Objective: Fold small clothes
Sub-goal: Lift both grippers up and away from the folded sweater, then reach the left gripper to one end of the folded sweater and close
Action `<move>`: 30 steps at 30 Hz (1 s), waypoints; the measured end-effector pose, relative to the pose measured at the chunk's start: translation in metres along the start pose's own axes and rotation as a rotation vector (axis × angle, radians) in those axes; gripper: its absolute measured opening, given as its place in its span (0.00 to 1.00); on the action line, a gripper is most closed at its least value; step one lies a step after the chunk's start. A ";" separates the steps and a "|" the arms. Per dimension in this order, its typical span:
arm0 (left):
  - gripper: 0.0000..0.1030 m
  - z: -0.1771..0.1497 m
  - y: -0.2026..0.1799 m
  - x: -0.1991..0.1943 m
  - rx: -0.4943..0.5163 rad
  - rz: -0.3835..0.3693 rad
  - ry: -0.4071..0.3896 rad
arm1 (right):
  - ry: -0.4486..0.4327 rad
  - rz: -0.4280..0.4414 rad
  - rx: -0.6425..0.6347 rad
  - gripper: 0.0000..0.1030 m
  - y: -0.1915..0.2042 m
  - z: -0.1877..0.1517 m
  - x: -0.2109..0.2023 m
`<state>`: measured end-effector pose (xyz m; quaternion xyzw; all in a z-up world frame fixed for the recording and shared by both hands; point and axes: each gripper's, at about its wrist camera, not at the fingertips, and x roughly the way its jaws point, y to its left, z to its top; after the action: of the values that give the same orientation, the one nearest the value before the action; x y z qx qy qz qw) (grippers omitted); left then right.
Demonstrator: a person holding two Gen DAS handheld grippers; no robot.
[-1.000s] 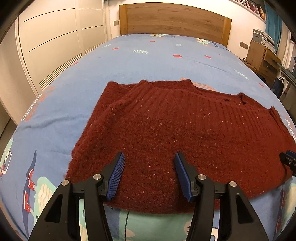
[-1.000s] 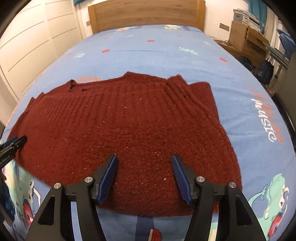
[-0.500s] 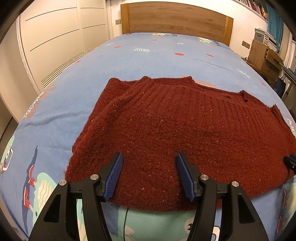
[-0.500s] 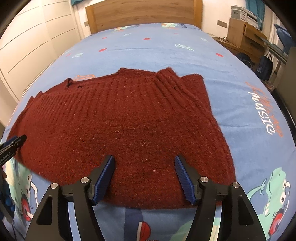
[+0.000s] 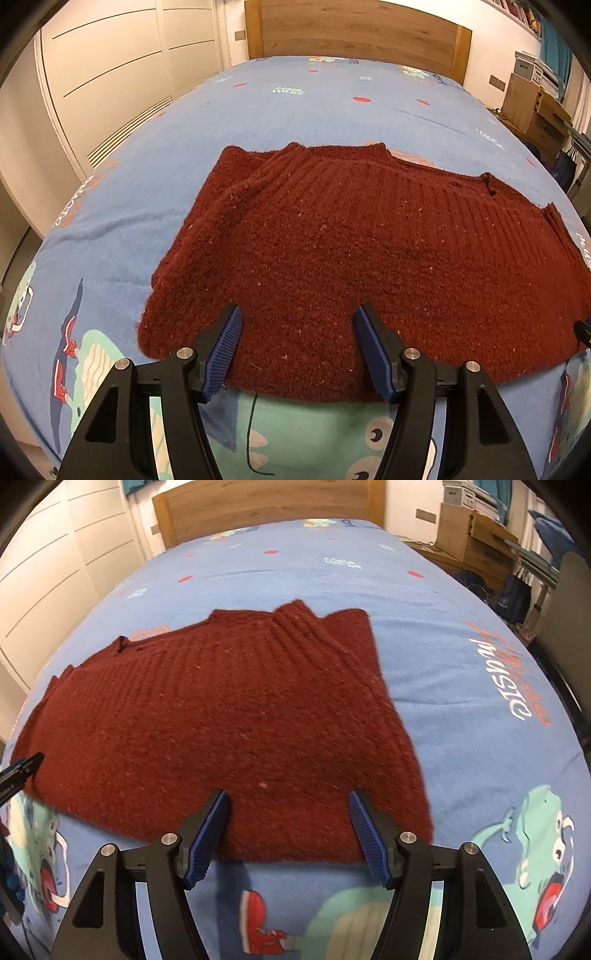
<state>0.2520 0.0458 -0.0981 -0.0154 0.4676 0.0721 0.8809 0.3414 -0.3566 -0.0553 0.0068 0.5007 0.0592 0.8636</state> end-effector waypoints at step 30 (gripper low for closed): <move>0.56 -0.023 -0.034 -0.079 0.069 -0.005 -0.019 | -0.065 0.014 0.141 0.67 -0.046 -0.069 -0.103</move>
<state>0.1945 0.0015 -0.0467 0.0143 0.4612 0.0539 0.8855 0.2354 -0.4171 -0.0039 0.0729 0.4753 0.0295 0.8763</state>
